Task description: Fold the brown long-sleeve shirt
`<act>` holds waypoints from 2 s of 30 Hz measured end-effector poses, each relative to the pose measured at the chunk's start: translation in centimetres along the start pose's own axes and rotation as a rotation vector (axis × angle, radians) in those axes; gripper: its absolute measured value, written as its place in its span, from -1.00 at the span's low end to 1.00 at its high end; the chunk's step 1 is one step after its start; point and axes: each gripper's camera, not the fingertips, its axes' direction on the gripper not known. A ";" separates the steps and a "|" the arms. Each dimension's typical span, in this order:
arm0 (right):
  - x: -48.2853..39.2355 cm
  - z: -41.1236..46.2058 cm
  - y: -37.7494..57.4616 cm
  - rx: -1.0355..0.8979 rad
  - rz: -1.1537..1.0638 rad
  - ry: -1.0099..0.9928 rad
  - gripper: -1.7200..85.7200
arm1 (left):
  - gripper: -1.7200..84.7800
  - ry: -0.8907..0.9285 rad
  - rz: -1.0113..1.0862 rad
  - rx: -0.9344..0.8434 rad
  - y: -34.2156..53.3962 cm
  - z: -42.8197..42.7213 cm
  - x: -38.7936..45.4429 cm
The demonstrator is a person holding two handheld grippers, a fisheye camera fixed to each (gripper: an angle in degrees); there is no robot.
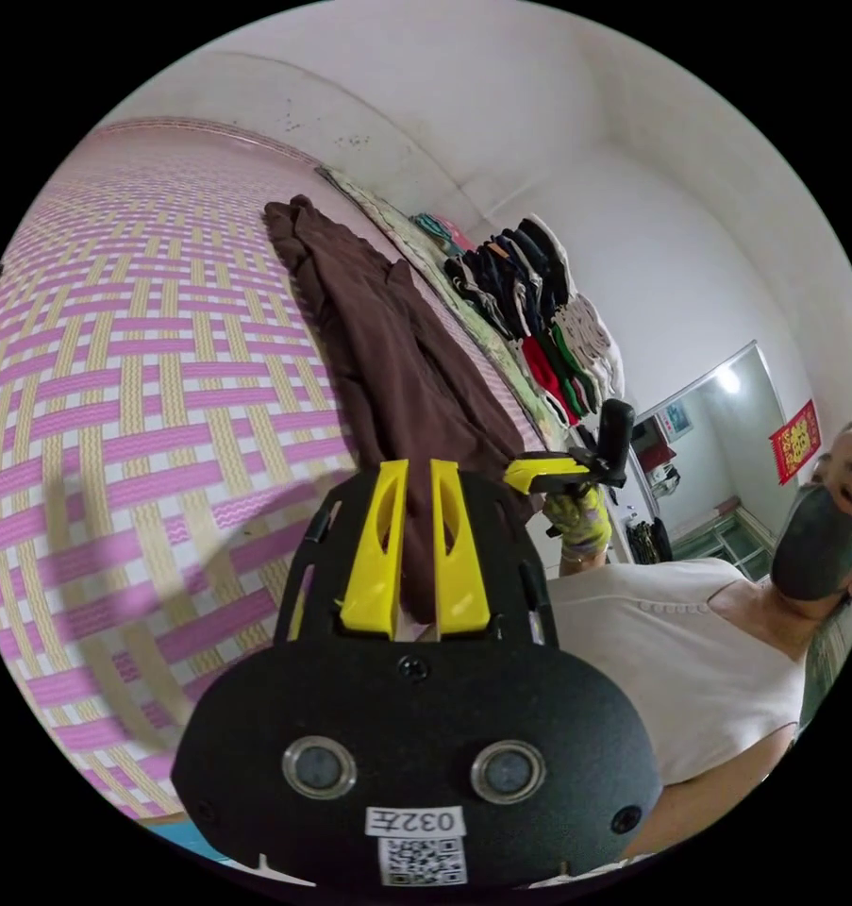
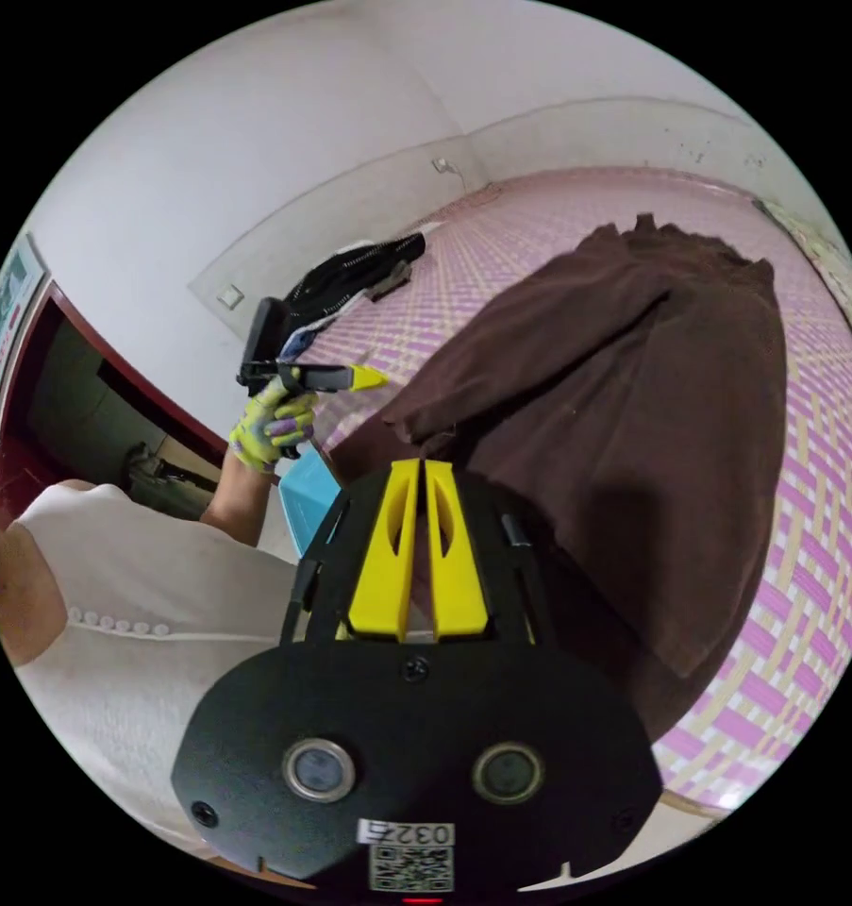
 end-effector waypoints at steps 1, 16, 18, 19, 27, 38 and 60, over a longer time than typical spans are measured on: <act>-0.3 -1.6 0.2 0.038 -0.001 0.025 -0.97 | -0.94 -0.016 -0.001 0.004 0.2 -0.3 0.1; 1.6 -5.3 -1.2 0.051 0.019 -0.010 -0.92 | -0.82 -0.042 -0.004 -0.126 0.1 1.2 0.1; 0.7 -4.3 -2.4 0.004 -0.024 0.030 -0.93 | -0.81 -0.021 -0.005 -0.123 0.2 1.1 -0.1; 0.5 -3.5 -2.9 -0.028 -0.035 0.050 -0.94 | -0.81 -0.019 -0.002 -0.123 0.4 0.9 -0.1; 1.8 -8.5 -1.9 -0.009 0.006 0.104 -0.97 | -0.82 0.003 0.052 -0.166 1.4 -0.1 0.1; 13.6 -22.2 9.8 0.198 0.445 -0.100 -0.73 | -0.76 0.123 0.134 -0.205 1.5 -2.2 -1.8; 10.3 -26.9 7.6 -0.004 0.157 -0.318 -0.98 | -0.99 0.240 0.206 -0.334 3.1 -7.6 -5.1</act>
